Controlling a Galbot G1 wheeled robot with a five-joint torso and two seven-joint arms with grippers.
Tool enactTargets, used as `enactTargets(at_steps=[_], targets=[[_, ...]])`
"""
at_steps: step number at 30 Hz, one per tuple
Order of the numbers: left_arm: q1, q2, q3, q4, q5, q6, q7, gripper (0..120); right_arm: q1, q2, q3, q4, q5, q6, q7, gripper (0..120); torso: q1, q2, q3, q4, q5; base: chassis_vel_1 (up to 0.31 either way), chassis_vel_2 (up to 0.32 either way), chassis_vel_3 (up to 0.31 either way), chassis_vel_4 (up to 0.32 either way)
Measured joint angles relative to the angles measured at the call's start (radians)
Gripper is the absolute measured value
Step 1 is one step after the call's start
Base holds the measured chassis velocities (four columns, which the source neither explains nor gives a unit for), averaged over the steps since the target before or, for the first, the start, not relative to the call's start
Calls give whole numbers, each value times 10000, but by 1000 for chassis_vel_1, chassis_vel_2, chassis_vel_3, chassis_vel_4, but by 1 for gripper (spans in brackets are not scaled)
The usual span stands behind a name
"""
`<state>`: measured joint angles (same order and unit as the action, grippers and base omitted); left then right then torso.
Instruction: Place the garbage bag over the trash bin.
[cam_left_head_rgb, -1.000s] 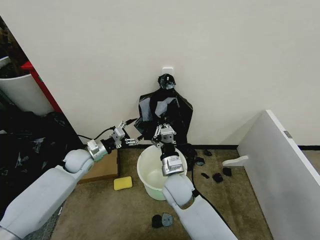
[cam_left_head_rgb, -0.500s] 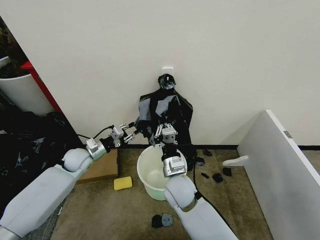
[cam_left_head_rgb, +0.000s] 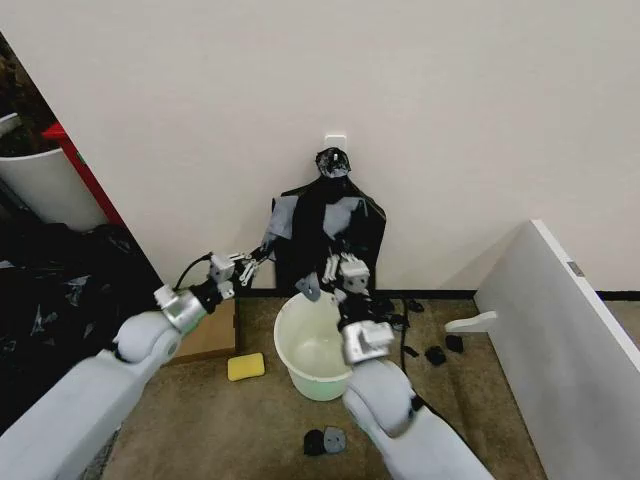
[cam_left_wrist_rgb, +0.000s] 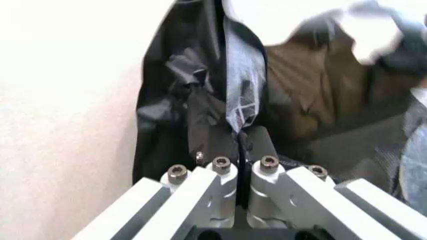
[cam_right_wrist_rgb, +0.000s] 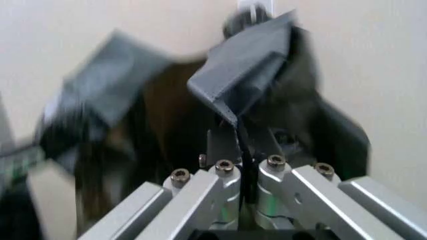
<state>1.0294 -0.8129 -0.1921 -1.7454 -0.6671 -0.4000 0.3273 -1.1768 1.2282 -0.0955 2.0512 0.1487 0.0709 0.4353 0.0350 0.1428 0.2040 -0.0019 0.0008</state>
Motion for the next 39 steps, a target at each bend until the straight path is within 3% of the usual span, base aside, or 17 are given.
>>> enactTargets(at_steps=[3,8,16,24,31,39], targets=[[461,-174,-104,-291,10,-47,-639,0,-975,-785,18,813,373,9,215,0,0,0,-1,-20,-1,0,0,0,0],[1613,-189,-391,-964,120,-12,-1194,0,-1691,-1504,69,1660,614,306,276,0,-1,0,0,-3,0,0,0,0,0],[3557,70,-543,-2078,737,-17,-1593,0,-2736,-2433,254,2567,515,1558,-583,0,-1,1,-1,-6,-1,0,0,0,0],[3873,-6,-656,-2933,400,-49,-1610,0,-2797,-2565,399,2552,515,1971,-993,0,0,1,0,-8,-2,0,0,0,0],[3668,-355,-467,-2848,350,59,-1603,0,-2398,-2334,503,1710,663,2042,-1115,0,1,-1,2,-7,-2,0,0,0,0],[3658,-559,-195,-2996,-45,401,-1793,0,-2100,-2324,789,1663,866,1912,-1155,0,1,-2,2,-6,-3,0,0,0,0]])
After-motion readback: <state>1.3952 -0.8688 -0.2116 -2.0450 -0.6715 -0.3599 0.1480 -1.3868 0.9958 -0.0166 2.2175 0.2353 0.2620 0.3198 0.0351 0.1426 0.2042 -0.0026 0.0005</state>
